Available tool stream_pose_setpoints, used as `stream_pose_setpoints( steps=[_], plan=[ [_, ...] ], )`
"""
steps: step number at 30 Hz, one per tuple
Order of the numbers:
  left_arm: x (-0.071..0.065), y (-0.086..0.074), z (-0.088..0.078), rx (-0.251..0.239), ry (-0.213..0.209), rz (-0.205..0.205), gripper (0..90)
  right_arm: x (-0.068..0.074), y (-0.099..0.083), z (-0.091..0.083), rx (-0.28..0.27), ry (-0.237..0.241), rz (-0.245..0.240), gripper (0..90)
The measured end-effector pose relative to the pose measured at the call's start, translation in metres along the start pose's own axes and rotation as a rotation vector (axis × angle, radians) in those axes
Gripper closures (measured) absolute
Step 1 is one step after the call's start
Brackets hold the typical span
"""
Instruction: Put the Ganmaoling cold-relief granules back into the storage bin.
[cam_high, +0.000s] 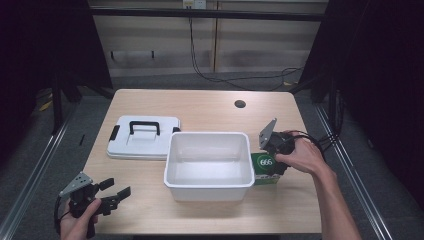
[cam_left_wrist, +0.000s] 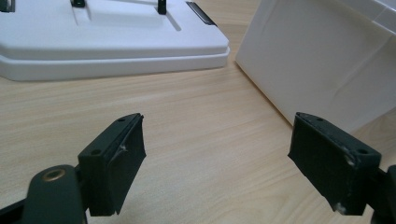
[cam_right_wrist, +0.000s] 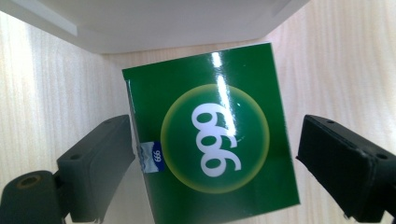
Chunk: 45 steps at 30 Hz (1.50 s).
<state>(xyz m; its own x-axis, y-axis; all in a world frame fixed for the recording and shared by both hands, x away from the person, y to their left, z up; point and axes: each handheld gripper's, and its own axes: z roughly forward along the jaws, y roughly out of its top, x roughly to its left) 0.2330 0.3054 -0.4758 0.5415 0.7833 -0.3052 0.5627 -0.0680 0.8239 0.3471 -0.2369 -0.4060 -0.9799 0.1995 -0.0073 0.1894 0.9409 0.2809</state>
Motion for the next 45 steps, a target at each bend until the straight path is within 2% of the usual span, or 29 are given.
stream_pose_setpoints(
  steps=[2, 4, 5, 6, 10, 15, 18, 21, 30, 31, 38, 41, 45],
  plan=[
    [0.0, 0.0, 0.0, 0.001, 0.003, 0.001, 17.8, 0.0, 0.001, 0.004, 0.011, 0.004, -0.021, 9.4],
    [0.001, 0.0, 0.0, -0.001, 0.006, -0.003, 17.8, 0.001, 0.002, 0.005, 0.014, 0.011, -0.009, 9.4],
    [0.001, 0.0, 0.0, 0.0, 0.003, 0.001, 17.8, 0.0, 0.003, 0.007, 0.017, 0.009, -0.033, 9.4],
    [0.001, 0.0, 0.0, -0.001, 0.002, 0.001, 17.8, 0.0, 0.003, 0.01, 0.038, 0.007, -0.033, 9.4],
    [0.001, 0.0, 0.0, 0.0, 0.001, 0.001, 17.8, -0.001, 0.004, 0.015, 0.063, 0.012, -0.045, 9.7],
    [0.001, 0.0, 0.0, 0.0, 0.001, 0.001, 17.8, -0.002, 0.005, 0.016, 0.077, 0.014, -0.053, 10.7],
    [0.0, 0.0, 0.0, 0.0, 0.0, 0.003, 17.8, 0.0, 0.006, 0.015, 0.103, 0.014, -0.024, 11.2],
    [0.0, 0.0, -0.001, 0.0, 0.002, 0.004, 17.8, -0.001, 0.006, 0.017, 0.109, 0.013, -0.031, 11.2],
    [0.001, 0.0, -0.001, 0.001, 0.004, 0.002, 17.8, -0.001, 0.007, 0.022, 0.136, 0.016, -0.002, 12.3],
    [0.0, 0.0, -0.001, 0.0, 0.004, -0.002, 17.8, -0.002, 0.007, 0.023, 0.144, 0.017, -0.015, 12.6],
    [0.001, 0.0, -0.001, -0.002, 0.003, 0.0, 17.8, -0.003, 0.008, 0.023, 0.143, 0.016, -0.006, 14.2],
    [0.0, 0.0, -0.001, -0.003, 0.004, -0.002, 17.8, -0.002, 0.008, 0.022, 0.15, 0.025, 0.021, 14.6],
    [0.001, 0.0, -0.001, 0.001, 0.003, 0.003, 17.8, -0.003, 0.008, 0.022, 0.154, 0.025, 0.013, 14.9]
  ],
)
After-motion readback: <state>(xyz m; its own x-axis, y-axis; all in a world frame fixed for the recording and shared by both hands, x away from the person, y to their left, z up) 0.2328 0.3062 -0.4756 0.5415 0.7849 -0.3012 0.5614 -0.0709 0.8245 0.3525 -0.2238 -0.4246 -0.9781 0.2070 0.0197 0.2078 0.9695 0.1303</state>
